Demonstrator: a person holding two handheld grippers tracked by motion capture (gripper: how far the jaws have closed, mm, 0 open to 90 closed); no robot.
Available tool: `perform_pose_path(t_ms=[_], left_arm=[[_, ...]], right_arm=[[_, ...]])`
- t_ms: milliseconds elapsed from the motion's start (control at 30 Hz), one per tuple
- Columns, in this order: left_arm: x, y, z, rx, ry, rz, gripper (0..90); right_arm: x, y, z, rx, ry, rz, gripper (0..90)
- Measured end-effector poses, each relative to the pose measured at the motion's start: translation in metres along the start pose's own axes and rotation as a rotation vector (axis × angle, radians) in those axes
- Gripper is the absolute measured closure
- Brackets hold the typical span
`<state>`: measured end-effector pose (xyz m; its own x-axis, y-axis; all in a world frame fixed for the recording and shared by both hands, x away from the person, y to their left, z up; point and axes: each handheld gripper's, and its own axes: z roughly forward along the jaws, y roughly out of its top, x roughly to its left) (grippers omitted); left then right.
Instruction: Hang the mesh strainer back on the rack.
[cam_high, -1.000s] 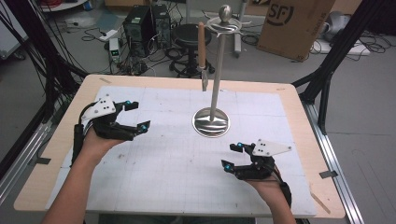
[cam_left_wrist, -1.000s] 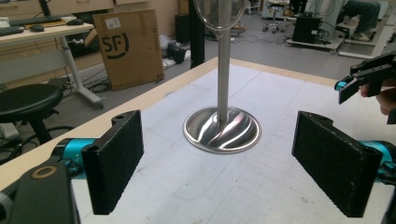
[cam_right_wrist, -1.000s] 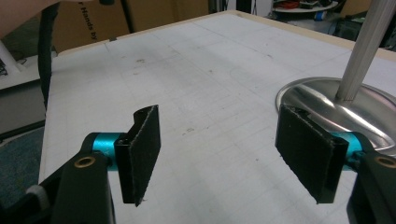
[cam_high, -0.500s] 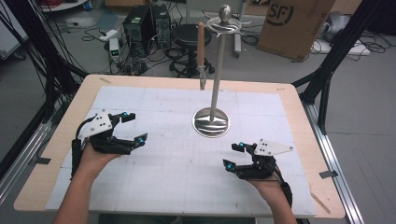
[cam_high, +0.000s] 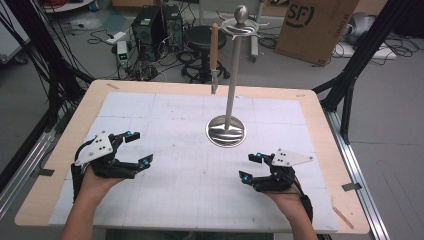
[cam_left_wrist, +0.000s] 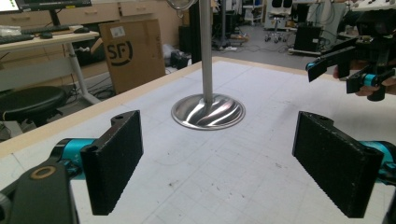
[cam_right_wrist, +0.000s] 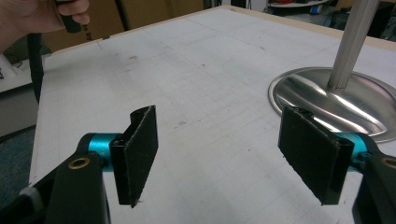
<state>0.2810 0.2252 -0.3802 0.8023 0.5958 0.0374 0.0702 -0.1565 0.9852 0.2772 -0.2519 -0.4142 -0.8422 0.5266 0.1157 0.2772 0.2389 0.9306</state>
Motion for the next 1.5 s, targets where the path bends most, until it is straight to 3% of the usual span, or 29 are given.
perform_pose_path(t_ms=[400, 900, 1500], left_arm=[[0.000, -0.013, -0.001, 0.002, 0.016, -0.035, 16.7], [-0.002, -0.018, -0.001, 0.016, 0.000, -0.023, 16.6], [-0.001, -0.019, 0.000, 0.025, 0.007, -0.029, 16.6]], right_arm=[[-0.003, -0.003, 0.002, 0.023, -0.016, 0.019, 24.2], [-0.007, -0.004, -0.003, -0.011, -0.046, 0.035, 20.3], [-0.007, -0.005, -0.001, -0.001, -0.041, 0.041, 20.2]])
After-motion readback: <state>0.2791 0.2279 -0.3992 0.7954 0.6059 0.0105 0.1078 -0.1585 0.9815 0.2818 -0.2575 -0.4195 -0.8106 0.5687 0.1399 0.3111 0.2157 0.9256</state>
